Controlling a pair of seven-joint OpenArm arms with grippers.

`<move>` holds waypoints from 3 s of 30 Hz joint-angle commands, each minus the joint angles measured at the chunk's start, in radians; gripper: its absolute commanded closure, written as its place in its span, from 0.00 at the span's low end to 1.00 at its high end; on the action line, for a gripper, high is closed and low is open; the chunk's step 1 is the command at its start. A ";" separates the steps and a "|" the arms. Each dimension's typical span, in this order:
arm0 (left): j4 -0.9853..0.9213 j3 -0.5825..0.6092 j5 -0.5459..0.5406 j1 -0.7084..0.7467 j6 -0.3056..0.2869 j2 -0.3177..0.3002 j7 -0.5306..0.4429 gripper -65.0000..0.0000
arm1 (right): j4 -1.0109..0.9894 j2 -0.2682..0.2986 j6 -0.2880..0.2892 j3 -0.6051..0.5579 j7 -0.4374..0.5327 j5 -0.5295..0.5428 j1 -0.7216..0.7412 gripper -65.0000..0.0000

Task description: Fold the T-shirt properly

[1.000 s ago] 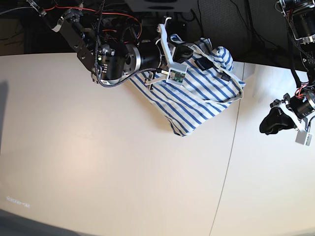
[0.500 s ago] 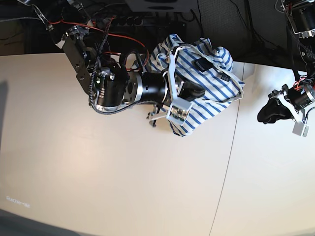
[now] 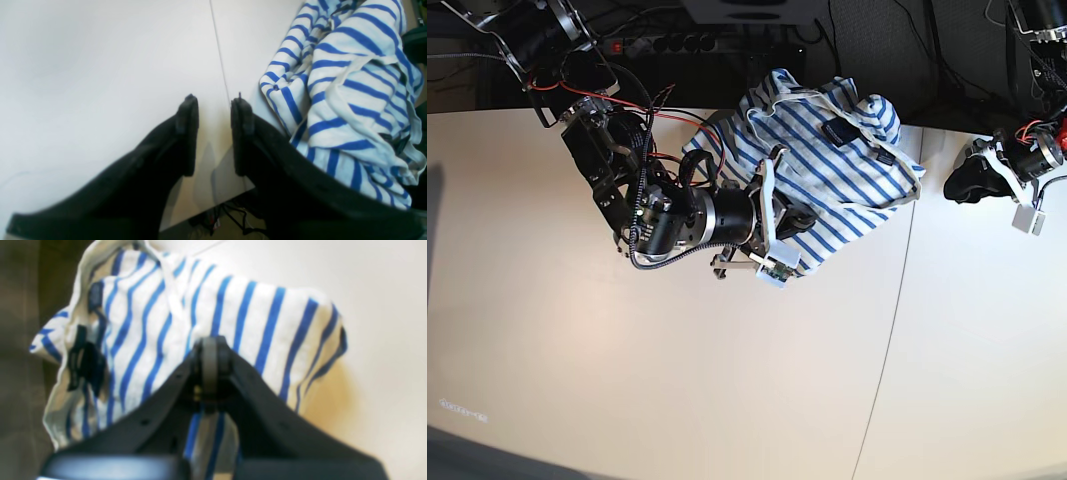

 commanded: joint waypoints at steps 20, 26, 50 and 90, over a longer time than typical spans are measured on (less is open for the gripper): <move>0.018 0.015 -0.019 0.086 0.002 0.042 -0.011 0.70 | -0.180 0.000 0.040 -0.031 0.023 -0.078 0.113 1.00; 0.018 0.015 -0.023 0.087 0.002 0.027 0.039 0.74 | -0.180 -0.001 0.039 -0.030 0.043 -0.064 0.146 1.00; 0.376 0.117 -0.032 0.517 0.002 -0.033 0.017 1.00 | -0.214 -0.017 0.035 -0.029 0.147 -0.169 0.257 1.00; 0.286 0.522 0.213 0.088 0.002 0.050 -0.132 1.00 | -0.571 -0.167 0.034 -0.030 0.008 -0.021 0.426 1.00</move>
